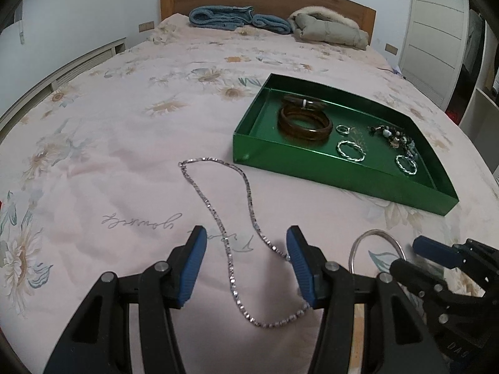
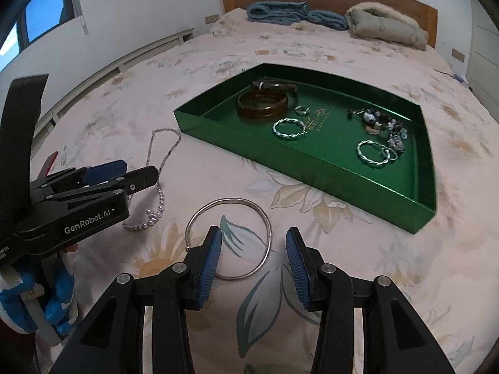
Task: Organize jewelry
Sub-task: 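Grasp the silver necklace with the left tool while the right tool grasps the silver bangle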
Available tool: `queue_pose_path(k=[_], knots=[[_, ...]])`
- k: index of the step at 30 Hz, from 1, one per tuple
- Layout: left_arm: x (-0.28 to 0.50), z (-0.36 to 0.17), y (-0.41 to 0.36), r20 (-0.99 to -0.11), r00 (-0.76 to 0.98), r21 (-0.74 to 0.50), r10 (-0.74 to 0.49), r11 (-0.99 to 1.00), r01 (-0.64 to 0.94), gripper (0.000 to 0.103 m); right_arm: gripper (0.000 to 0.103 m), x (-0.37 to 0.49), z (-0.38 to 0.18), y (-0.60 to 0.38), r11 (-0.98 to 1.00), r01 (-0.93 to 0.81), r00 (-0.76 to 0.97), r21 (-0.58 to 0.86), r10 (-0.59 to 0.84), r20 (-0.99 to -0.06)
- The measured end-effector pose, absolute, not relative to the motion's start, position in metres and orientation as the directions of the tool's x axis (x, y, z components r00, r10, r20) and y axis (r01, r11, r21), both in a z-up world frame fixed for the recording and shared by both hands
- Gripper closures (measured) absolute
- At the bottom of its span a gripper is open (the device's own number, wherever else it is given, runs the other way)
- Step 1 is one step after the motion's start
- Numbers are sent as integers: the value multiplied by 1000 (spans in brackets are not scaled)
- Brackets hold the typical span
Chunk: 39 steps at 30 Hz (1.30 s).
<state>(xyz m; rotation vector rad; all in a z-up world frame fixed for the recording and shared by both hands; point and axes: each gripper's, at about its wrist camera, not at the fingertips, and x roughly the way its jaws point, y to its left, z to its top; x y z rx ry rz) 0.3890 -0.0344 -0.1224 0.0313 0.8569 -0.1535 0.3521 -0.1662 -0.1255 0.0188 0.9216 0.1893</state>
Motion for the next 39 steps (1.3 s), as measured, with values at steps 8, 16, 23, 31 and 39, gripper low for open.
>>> queue_pose_path(k=[8, 16, 23, 31, 39], knots=[[398, -133, -40, -769, 629, -26, -115, 989, 149, 52, 61, 363, -139, -170, 984, -151, 571, 90, 162, -805], [401, -139, -42, -773, 625, -17, -108, 989, 150, 51, 61, 369, -148, -170, 982, -163, 559, 96, 172, -811], [405, -147, -46, -779, 620, -7, -99, 989, 148, 48, 62, 373, -152, -169, 980, -175, 557, 97, 180, -811], [407, -151, -47, -782, 615, -7, -98, 989, 148, 47, 71, 375, -154, -169, 980, -175, 568, 98, 182, -803], [408, -153, -46, -783, 613, -16, -105, 989, 150, 47, 97, 373, -154, -167, 978, -185, 585, 96, 188, -789]])
